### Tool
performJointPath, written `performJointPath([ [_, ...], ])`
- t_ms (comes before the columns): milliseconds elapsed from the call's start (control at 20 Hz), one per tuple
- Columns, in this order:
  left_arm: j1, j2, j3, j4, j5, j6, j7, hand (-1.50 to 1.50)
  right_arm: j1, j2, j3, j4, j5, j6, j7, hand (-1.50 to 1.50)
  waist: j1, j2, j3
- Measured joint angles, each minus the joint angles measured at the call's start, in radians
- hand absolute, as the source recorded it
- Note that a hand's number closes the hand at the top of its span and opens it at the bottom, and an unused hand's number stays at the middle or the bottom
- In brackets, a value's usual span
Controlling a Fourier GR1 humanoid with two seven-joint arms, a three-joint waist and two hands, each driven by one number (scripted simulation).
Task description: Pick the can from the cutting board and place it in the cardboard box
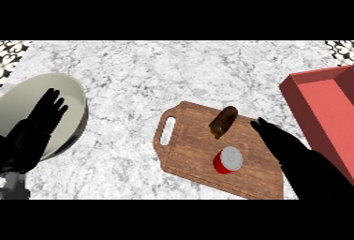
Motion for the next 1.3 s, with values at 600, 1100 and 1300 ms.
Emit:
performJointPath([
  [600,-0.004,-0.025,0.026,-0.008,-0.022,-0.002,0.022,0.0,-0.148,0.125,0.051,0.158,-0.067,0.051,0.071,-1.5,-0.02,-0.003,0.003],
  [1100,0.014,-0.059,0.054,-0.023,-0.054,-0.022,0.031,0.0,-0.149,0.209,0.054,0.215,0.016,0.087,0.027,-1.5,-0.025,-0.003,0.004],
  [1300,0.031,-0.062,0.07,-0.033,-0.061,-0.04,0.027,0.0,-0.151,0.225,0.049,0.236,0.048,0.108,0.012,-1.5,-0.024,-0.003,0.004],
])
